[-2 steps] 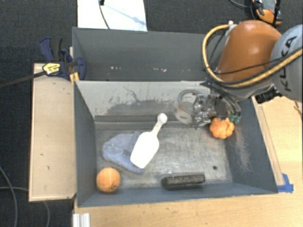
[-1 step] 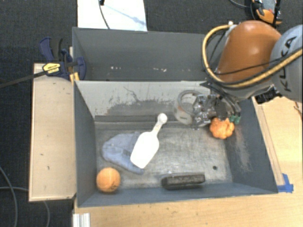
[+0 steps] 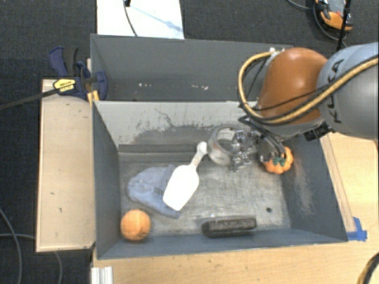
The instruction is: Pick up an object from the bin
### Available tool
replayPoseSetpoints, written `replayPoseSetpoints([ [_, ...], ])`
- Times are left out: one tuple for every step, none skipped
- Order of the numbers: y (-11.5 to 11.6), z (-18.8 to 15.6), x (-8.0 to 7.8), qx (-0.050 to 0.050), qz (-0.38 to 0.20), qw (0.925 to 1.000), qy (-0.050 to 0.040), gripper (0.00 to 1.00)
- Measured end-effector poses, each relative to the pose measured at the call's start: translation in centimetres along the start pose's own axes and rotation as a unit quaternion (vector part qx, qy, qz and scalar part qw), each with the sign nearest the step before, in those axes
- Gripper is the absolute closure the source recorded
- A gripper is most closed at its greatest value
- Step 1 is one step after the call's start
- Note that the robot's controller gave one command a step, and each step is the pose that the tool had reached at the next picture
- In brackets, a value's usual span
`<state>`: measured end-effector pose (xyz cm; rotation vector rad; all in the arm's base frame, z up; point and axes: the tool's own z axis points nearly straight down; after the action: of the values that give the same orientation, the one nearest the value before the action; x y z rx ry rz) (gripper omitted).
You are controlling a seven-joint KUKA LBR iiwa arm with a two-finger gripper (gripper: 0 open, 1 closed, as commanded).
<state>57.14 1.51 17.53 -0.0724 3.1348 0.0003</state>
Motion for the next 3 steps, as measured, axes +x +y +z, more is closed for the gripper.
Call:
replayPoseSetpoints([
  [-0.8, 3.5, -0.2, 0.0, -0.043, 0.999, 0.0046, 1.0],
  [-0.3, -1.9, -0.2, -0.001, -0.032, 0.9995, 0.006, 1.0],
  [0.3, -8.8, -0.4, 0.0, -0.039, 0.9992, 0.0043, 1.0],
])
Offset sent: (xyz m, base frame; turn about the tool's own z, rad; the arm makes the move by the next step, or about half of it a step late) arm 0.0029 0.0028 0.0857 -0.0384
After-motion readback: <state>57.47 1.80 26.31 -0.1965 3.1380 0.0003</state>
